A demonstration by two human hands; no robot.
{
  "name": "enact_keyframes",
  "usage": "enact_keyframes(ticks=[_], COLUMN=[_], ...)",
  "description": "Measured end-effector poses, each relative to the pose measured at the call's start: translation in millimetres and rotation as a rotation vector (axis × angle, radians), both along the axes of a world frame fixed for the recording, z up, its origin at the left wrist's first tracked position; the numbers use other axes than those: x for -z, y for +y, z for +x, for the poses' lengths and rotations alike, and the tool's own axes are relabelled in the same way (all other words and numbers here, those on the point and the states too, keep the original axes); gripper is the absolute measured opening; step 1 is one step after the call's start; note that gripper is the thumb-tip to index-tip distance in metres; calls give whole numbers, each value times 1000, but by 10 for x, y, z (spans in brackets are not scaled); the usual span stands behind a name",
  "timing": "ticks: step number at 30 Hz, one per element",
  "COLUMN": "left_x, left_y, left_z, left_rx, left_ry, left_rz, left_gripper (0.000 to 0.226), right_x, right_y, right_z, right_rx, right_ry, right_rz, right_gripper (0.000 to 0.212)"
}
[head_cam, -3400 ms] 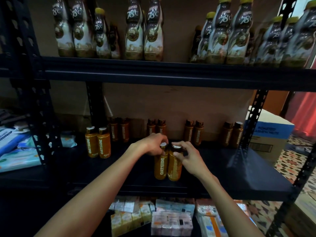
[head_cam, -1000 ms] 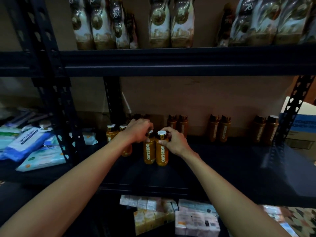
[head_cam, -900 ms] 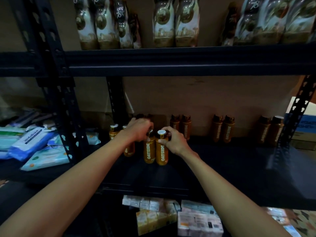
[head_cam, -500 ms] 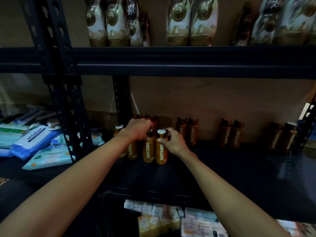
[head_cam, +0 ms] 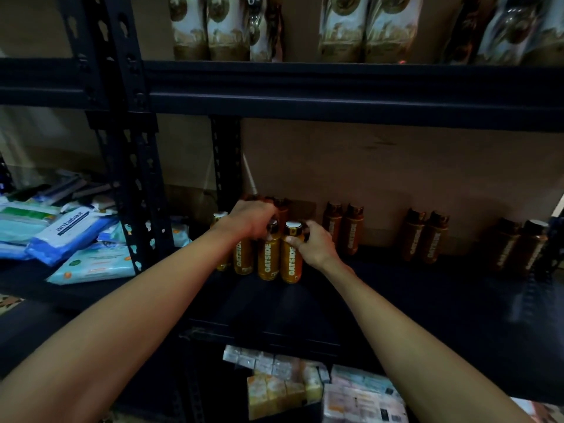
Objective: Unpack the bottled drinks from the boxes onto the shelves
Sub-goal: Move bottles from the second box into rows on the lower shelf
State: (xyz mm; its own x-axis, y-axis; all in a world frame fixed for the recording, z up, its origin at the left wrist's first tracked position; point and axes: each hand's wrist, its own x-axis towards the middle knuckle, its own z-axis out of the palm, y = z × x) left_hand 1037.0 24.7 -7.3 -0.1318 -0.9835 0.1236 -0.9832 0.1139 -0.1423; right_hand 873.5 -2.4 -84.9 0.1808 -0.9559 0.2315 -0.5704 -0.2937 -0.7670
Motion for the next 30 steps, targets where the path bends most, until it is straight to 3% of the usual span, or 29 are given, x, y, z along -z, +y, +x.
enact_keyframes(ticks=[12, 17, 23, 26, 30], left_x=[10, 8, 24, 38, 255], left_y=[-42, -40, 3, 115, 274], left_z=[20, 25, 51, 50, -16], left_rx=[-17, -27, -17, -5, 35], left_ry=[12, 25, 24, 57, 154], left_rz=[22, 15, -12, -84, -342], left_gripper=[49, 50, 63, 74, 60], right_x=[18, 32, 52, 90, 154], right_y=[-77, -58, -36, 36, 190], right_z=[65, 74, 83, 50, -93], right_rx=[-5, -4, -8, 42, 59], right_ry=[-62, -71, -64, -107, -154], right_rz=[53, 59, 36, 20, -62], right_gripper=[43, 50, 47, 55, 61])
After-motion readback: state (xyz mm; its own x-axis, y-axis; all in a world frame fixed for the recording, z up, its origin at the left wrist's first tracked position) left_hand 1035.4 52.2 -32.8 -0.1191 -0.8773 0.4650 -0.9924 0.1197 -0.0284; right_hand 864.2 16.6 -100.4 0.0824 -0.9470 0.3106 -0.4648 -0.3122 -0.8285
